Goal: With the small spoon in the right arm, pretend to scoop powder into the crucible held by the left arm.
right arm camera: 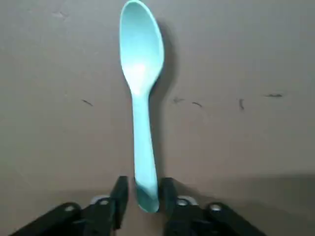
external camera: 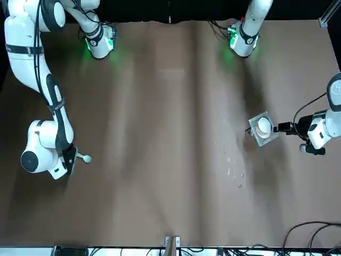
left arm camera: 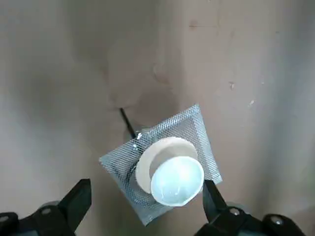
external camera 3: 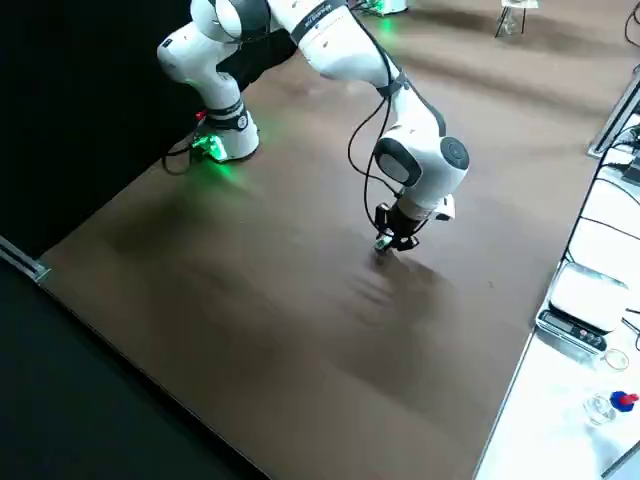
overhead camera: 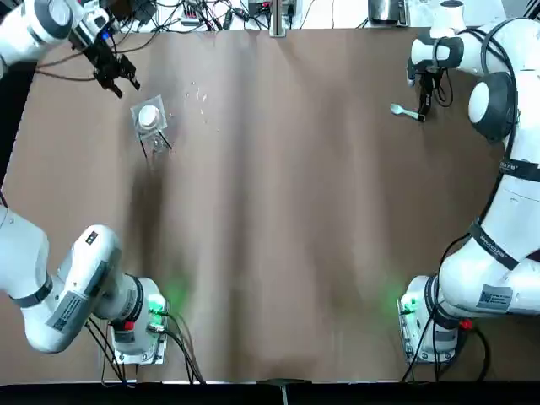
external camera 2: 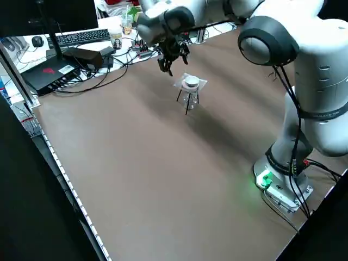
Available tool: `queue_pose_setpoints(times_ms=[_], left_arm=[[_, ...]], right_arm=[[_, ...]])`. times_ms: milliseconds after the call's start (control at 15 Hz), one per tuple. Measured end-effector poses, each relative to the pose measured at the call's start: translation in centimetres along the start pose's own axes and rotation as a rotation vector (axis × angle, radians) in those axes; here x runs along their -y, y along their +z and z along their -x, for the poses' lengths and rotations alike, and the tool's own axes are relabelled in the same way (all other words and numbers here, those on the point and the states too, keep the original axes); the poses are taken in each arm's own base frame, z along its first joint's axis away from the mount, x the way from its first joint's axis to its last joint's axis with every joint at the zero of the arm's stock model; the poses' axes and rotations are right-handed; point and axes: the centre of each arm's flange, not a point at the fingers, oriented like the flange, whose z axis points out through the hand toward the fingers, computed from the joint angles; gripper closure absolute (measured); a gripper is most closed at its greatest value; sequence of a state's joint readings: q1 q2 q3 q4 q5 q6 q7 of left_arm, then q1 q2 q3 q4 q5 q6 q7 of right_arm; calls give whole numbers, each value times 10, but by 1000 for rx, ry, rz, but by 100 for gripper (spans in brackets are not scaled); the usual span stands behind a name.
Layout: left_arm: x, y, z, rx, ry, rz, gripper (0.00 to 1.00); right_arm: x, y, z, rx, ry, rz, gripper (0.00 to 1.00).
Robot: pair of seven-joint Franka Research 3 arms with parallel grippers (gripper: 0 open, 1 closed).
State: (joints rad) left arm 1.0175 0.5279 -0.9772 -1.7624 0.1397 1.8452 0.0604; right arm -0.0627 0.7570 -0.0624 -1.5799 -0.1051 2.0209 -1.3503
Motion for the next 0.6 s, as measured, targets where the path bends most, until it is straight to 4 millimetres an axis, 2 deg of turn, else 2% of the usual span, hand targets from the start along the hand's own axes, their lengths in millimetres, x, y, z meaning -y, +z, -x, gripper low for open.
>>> queue_pose_setpoints(times_ms=[67, 200, 333, 467, 600], left_arm=[[-11, -6, -5, 5, 0, -54, 0], [-39, -14, -14, 11, 4, -176, 0], [-83, -20, -25, 6, 10, -308, 0], [-133, -19, -33, -17, -17, -388, 0], [-177, -14, -40, -50, -44, -428, 0]], right_arm=[[1, 1, -1, 2, -14, -3, 49], [1, 0, -3, 4, -51, -1, 45], [1, -1, -4, 5, -68, -5, 26], [3, -8, -6, 8, -73, -26, 22], [9, -32, -13, 16, -73, -46, 20]])
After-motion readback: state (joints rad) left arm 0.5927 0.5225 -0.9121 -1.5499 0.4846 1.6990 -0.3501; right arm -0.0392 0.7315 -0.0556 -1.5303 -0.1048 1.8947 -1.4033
